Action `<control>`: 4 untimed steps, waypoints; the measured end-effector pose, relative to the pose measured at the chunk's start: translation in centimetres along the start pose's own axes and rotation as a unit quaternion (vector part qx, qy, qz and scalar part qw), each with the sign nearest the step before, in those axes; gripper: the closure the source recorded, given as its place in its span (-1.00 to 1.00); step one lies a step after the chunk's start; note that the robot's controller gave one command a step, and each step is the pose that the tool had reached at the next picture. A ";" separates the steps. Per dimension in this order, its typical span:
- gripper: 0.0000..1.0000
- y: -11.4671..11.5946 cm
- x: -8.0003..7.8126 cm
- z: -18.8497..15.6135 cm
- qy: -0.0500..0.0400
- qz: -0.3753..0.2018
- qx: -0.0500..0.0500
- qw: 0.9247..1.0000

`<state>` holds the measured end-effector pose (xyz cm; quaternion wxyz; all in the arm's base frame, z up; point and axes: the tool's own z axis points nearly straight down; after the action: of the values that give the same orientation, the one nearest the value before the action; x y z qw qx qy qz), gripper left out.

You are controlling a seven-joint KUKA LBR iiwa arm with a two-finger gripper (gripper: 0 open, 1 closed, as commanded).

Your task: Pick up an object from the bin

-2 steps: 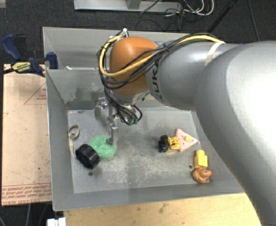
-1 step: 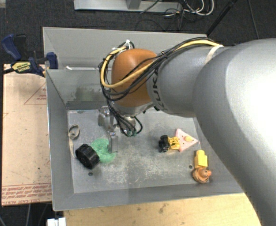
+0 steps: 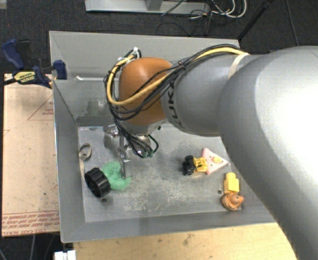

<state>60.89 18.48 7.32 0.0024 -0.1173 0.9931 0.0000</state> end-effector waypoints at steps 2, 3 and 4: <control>-1.00 3.1 6.2 0.2 0.003 0.032 0.000 0.999; -1.00 4.3 8.3 0.1 -0.001 -0.098 -0.001 0.995; -1.00 5.2 9.1 0.1 -0.003 -0.230 -0.001 0.973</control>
Offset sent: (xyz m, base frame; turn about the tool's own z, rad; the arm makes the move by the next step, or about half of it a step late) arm -0.0539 0.0303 -0.0032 0.0085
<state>50.85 21.46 7.21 0.0054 -0.3425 0.9395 0.0006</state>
